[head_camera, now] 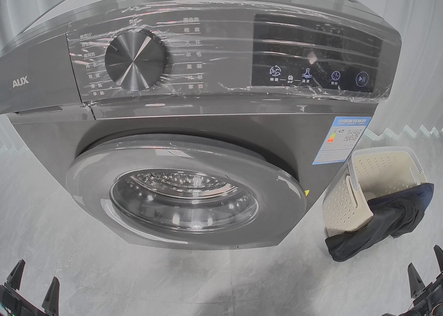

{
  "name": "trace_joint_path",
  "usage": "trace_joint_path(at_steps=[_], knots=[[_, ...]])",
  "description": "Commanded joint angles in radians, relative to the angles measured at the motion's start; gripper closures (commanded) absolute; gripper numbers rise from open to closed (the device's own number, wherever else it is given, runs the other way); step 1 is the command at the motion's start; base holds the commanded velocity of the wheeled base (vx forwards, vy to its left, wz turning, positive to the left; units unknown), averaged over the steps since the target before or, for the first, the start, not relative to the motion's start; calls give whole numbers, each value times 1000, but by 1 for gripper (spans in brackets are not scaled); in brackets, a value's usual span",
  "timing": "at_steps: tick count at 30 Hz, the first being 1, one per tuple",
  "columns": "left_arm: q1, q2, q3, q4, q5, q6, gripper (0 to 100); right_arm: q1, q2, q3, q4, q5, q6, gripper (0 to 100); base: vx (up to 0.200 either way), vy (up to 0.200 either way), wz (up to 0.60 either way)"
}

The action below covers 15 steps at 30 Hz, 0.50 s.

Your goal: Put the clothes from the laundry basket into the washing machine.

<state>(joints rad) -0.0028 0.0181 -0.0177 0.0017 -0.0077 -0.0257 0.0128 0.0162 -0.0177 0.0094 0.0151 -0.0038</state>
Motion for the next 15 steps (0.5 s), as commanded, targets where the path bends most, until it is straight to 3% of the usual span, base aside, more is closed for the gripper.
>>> trace_joint_path(at_steps=[1,10,15], knots=[[0,-18,15,0,0,0,0,0,-16,15,0,0,-1,0,0,200,0],[0,-18,15,0,0,0,0,0,-16,15,0,0,-1,0,0,200,0],[0,-18,15,0,0,0,0,0,-16,15,0,0,-1,0,0,0,0]])
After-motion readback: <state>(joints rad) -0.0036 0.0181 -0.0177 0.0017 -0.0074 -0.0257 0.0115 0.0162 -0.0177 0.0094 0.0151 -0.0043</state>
